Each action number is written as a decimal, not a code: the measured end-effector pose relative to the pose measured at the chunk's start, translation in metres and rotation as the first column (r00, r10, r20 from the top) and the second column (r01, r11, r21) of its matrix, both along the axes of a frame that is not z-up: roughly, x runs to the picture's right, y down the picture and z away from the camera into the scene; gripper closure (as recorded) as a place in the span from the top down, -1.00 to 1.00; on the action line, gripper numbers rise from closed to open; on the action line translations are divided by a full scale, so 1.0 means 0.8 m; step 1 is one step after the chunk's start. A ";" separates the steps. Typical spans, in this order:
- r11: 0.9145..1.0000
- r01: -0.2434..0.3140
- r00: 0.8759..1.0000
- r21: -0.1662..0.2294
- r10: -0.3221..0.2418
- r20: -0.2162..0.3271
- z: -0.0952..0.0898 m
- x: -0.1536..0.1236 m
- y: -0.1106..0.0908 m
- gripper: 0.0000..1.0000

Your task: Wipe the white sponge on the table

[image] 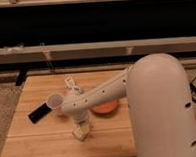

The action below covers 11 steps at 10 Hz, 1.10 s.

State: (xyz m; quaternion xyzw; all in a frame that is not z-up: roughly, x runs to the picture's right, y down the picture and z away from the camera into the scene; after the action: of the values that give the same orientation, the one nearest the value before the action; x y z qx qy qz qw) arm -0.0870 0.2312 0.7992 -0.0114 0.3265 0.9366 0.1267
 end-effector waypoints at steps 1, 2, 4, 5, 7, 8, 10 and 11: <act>1.000 -0.001 1.000 0.007 0.001 0.003 -0.002 -0.002 -0.002 -1.00; 1.000 0.002 1.000 0.015 -0.002 0.009 -0.005 -0.007 -0.004 -1.00; 0.999 0.027 0.999 0.028 -0.027 0.022 -0.009 -0.021 -0.001 -1.00; 0.998 0.052 0.998 0.031 -0.053 0.030 -0.012 -0.031 0.004 -1.00; 0.996 0.082 0.996 0.032 -0.084 0.044 -0.015 -0.045 0.011 -1.00; 0.995 0.094 0.994 0.031 -0.095 0.053 -0.017 -0.052 0.014 -1.00; 0.993 0.112 0.990 0.033 -0.115 0.078 -0.023 -0.067 0.020 -1.00; 0.992 0.118 0.988 0.036 -0.121 0.096 -0.029 -0.077 0.022 -1.00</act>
State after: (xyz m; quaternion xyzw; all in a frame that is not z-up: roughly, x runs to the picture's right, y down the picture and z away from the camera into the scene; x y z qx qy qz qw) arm -0.1486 0.2485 0.7759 -0.0361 0.3059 0.9304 0.1985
